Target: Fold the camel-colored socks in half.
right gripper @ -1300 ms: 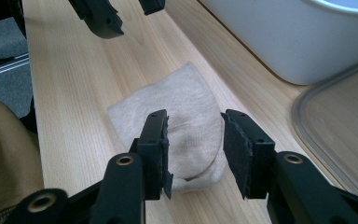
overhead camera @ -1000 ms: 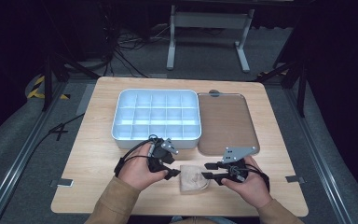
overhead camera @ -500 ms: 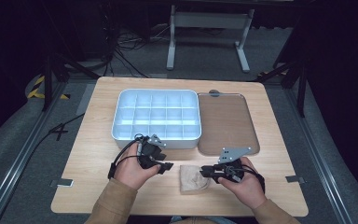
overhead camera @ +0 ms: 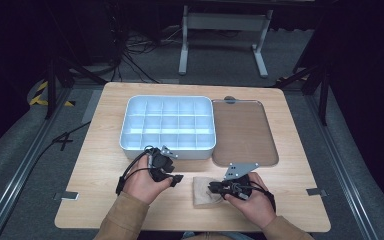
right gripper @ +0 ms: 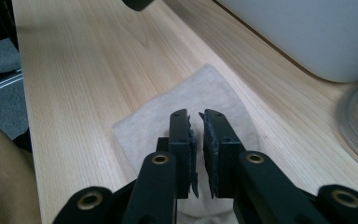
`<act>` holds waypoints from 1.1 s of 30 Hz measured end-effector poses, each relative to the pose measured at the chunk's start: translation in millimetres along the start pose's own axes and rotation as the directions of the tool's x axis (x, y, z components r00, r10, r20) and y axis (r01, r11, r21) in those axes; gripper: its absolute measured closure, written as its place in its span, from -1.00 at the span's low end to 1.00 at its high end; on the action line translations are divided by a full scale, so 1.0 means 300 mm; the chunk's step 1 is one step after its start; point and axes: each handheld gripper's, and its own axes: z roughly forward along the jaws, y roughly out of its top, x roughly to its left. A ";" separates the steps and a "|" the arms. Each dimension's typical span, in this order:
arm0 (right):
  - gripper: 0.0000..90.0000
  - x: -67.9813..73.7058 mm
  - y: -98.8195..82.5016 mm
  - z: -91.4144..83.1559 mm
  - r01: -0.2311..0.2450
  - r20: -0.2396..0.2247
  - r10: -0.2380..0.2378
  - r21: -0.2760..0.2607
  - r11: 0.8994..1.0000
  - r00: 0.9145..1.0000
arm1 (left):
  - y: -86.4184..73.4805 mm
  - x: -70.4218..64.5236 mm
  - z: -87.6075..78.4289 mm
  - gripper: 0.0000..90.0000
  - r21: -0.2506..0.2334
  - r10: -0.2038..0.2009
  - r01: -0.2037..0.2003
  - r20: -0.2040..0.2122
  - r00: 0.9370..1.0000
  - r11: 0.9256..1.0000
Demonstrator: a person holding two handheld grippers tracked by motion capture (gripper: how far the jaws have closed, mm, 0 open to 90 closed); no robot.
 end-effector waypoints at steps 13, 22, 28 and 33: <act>0.85 -0.002 -0.013 0.062 0.056 0.025 -0.058 0.071 0.996 0.998 | -0.006 0.000 0.017 0.14 0.025 0.021 -0.022 0.017 1.000 0.999; 0.87 -0.018 -0.019 0.068 0.079 0.056 -0.083 0.067 0.995 0.995 | -0.005 -0.006 0.031 0.11 0.018 0.054 -0.055 0.028 0.998 0.998; 0.87 -0.047 -0.023 0.068 0.062 0.053 -0.065 0.049 0.997 0.996 | -0.006 -0.009 0.052 0.15 0.034 0.062 -0.063 0.027 0.998 0.997; 0.87 -0.065 -0.024 0.070 0.056 0.044 -0.058 0.039 0.998 0.997 | -0.003 -0.016 0.082 0.21 0.042 0.099 -0.100 0.025 0.995 0.994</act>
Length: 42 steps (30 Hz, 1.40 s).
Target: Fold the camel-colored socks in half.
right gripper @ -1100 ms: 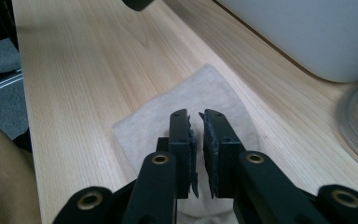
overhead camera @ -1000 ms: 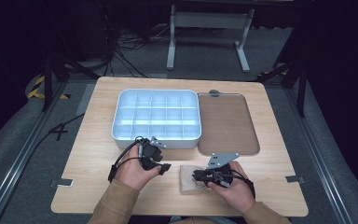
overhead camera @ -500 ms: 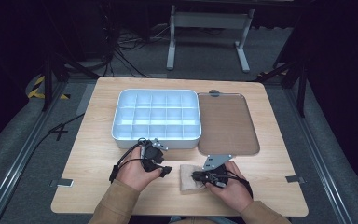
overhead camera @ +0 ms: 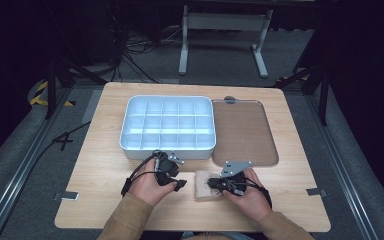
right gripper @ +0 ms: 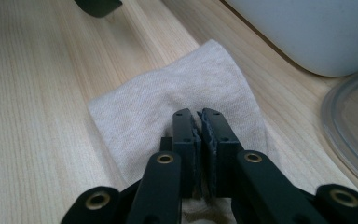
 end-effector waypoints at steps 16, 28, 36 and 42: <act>0.88 -0.034 -0.014 0.001 -0.049 -0.064 0.047 -0.027 0.998 0.997 | 0.028 -0.041 0.085 0.44 0.102 0.139 -0.135 -0.027 0.990 0.986; 0.88 -0.027 -0.018 0.000 -0.033 -0.048 0.031 -0.036 0.999 0.998 | 0.043 -0.063 0.107 0.60 0.116 0.169 -0.166 -0.011 0.986 0.979; 0.88 -0.026 -0.020 0.000 -0.030 -0.045 0.028 -0.041 0.999 0.999 | 0.054 -0.076 0.118 0.66 0.128 0.196 -0.195 0.004 0.981 0.972; 0.88 -0.026 -0.022 0.000 -0.029 -0.046 0.027 -0.044 0.999 0.999 | 0.060 -0.082 0.123 0.65 0.125 0.206 -0.205 0.012 0.979 0.971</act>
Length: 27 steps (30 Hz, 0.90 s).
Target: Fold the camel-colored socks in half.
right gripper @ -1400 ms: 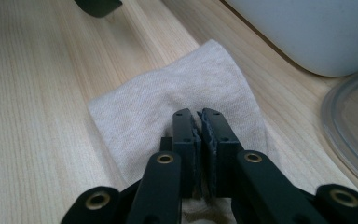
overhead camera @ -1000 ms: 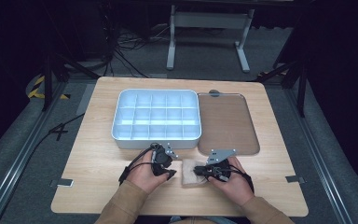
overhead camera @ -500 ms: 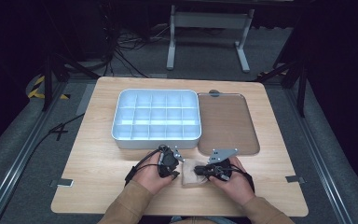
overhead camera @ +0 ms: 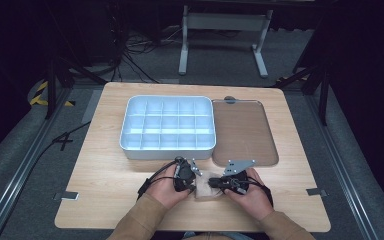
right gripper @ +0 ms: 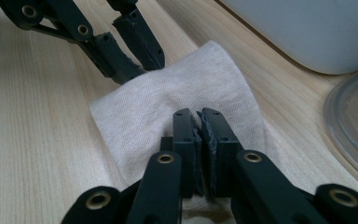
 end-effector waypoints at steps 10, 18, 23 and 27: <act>0.87 0.007 -0.001 0.000 0.008 0.012 -0.008 0.001 1.000 1.000 | 0.019 -0.012 -0.013 0.54 -0.089 0.052 -0.052 -0.003 0.999 0.995; 0.86 0.014 0.000 -0.001 0.015 0.023 -0.015 0.001 1.000 1.000 | 0.031 -0.016 -0.017 0.51 -0.103 0.074 -0.074 -0.006 0.997 0.992; 0.82 0.033 0.011 -0.015 0.049 0.056 -0.050 0.010 0.999 0.997 | 0.028 -0.016 -0.020 0.50 -0.095 0.073 -0.072 -0.002 0.997 0.993; 0.79 0.039 0.024 -0.051 0.046 0.078 -0.046 -0.007 0.999 0.996 | 0.026 -0.016 -0.023 0.50 -0.087 0.069 -0.068 0.001 0.998 0.994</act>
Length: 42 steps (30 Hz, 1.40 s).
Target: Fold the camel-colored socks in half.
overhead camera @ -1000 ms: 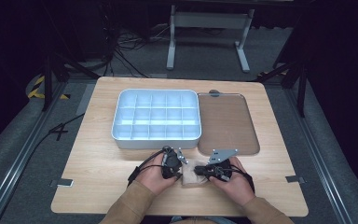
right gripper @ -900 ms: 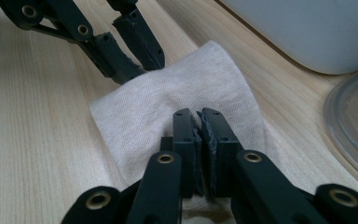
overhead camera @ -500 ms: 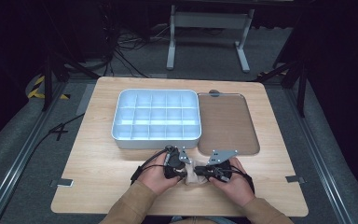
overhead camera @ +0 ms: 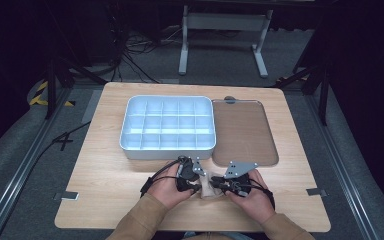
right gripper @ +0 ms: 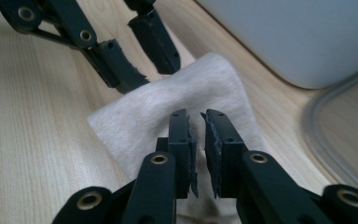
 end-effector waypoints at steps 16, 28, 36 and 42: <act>1.00 -0.016 -0.017 -0.007 -0.184 -0.053 0.186 0.051 0.982 0.981 | 0.000 -0.006 -0.005 0.55 0.011 0.003 -0.003 0.009 1.000 1.000; 1.00 -0.022 -0.035 0.010 -0.170 -0.051 0.174 0.073 0.983 0.983 | -0.006 0.013 0.010 0.71 0.067 0.003 -0.003 0.012 1.000 0.998; 1.00 -0.017 -0.041 0.010 -0.159 -0.040 0.161 0.058 0.986 0.986 | 0.024 -0.002 0.021 0.63 0.045 0.047 -0.048 0.016 0.999 0.998; 1.00 -0.008 -0.041 0.010 -0.152 -0.030 0.153 0.056 0.987 0.988 | 0.045 -0.013 0.014 0.52 -0.016 0.105 -0.105 0.027 0.994 0.994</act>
